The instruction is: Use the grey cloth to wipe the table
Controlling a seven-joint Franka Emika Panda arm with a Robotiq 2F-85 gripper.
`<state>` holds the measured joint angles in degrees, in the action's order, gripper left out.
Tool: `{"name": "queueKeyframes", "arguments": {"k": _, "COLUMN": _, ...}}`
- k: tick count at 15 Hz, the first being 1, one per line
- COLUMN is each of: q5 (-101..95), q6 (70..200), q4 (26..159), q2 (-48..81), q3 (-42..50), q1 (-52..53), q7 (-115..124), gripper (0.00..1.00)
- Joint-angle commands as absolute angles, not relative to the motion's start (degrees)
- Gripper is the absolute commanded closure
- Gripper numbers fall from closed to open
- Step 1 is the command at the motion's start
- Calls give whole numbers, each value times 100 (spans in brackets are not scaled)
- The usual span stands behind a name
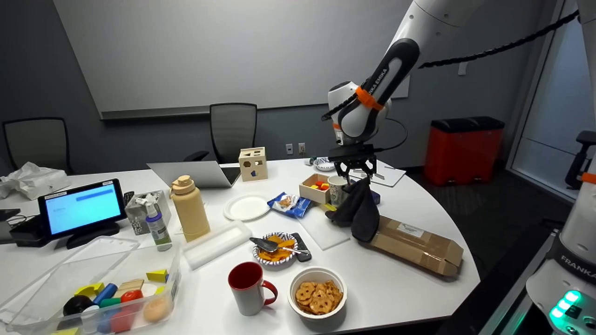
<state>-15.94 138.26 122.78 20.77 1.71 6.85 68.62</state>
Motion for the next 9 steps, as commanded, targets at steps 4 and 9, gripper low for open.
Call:
{"name": "queueKeyframes", "arguments": {"k": 4, "q5": -1497, "q6": 13746, "q4": 12189, "q2": 2023, "q3": 203, "q1": 917, "q7": 6720, "gripper": 0}}
{"name": "queueKeyframes", "arguments": {"k": 9, "q5": -1611, "q6": 13623, "q4": 12106, "q2": 2039, "q3": 188, "q1": 1099, "q7": 6723, "gripper": 0}}
